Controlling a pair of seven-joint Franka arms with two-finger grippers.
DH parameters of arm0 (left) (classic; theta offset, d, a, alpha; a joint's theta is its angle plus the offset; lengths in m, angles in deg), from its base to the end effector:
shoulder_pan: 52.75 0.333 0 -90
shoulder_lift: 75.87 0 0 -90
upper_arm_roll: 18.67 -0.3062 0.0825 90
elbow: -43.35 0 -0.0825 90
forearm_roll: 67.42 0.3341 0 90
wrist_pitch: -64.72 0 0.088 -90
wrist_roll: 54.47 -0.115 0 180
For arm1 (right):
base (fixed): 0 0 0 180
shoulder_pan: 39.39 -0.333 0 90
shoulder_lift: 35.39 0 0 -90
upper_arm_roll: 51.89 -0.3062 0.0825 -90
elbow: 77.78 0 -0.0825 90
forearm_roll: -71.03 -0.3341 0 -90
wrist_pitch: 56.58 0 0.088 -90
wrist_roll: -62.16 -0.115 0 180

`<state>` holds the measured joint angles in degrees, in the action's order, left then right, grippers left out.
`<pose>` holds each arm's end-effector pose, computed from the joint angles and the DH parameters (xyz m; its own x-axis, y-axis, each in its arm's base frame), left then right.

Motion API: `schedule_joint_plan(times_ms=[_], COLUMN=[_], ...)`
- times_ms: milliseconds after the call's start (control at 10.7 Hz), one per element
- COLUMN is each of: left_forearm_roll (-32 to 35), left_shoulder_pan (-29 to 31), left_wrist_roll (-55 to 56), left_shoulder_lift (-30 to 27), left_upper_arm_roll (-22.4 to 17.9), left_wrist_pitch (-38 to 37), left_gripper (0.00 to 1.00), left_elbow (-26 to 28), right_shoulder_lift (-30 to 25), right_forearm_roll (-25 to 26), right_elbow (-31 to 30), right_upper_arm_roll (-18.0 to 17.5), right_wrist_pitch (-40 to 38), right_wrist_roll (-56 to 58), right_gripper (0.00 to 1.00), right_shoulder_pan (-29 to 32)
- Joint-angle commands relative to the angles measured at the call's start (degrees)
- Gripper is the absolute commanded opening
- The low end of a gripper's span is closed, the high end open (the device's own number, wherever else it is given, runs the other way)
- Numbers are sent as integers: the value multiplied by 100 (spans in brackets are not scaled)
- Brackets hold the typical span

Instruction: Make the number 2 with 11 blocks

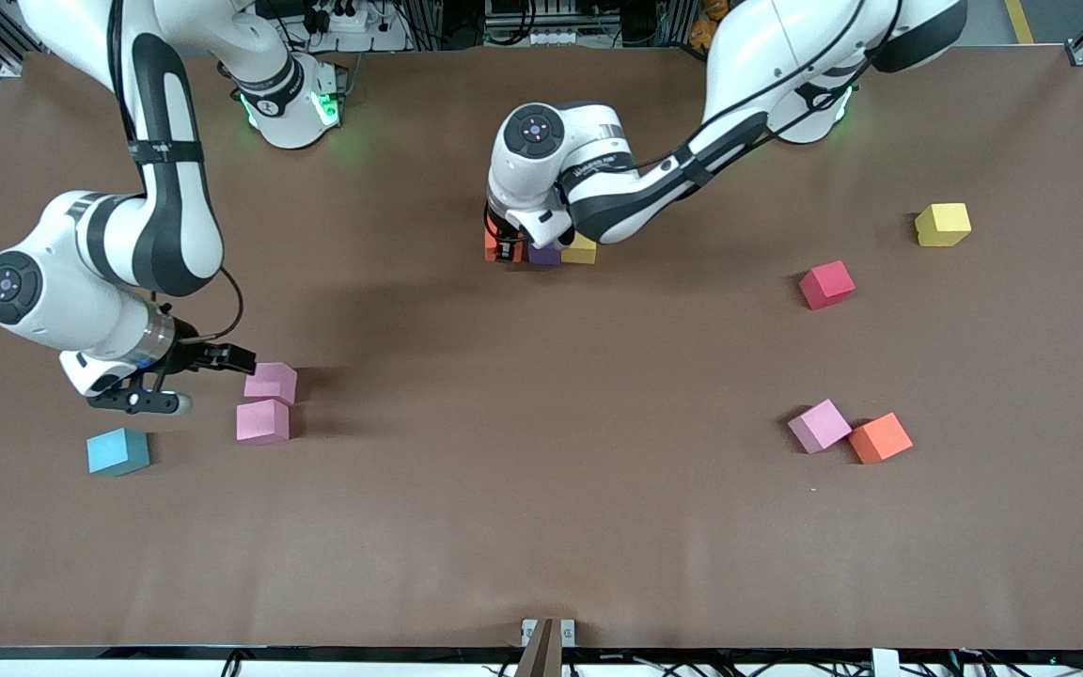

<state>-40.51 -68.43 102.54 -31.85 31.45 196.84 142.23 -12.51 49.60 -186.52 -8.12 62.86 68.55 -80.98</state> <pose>0.3361 -0.5347 0.2853 0.0925 0.9758 -0.1982 0.9862 -0.1172 -0.1170 0.5648 0.0270 0.3469 0.9922 -0.0969 -0.0786 -0.1006 -0.9939 -0.0445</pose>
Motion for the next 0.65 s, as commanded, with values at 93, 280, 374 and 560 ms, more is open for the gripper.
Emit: schedule_joint_plan(times_ms=[93,280,374,560], left_forearm_roll=[-37,233,445,491], left_shoulder_pan=[-356,-479,-471,-471], left_wrist_roll=[568,568,595,647], left_shoulder_lift=[-34,-60,-51,-34], left_upper_arm_roll=[-195,-336,-336,-345], left_wrist_pitch=[25,25,25,25], left_gripper=[7,11,11,9], left_elbow=[34,157,236,246], right_shoulder_lift=[181,312,374,374], right_forearm_roll=[402,421,473,1059], right_elbow=[134,81,64,-137], right_upper_arm_roll=[-1524,-2623,-3202,-3823], right_wrist_pitch=[359,746,835,1124], right_wrist_roll=[-191,-235,-383,-1128], right_gripper=[100,100,100,100], right_shoulder_pan=[1483,2537,3099,3527])
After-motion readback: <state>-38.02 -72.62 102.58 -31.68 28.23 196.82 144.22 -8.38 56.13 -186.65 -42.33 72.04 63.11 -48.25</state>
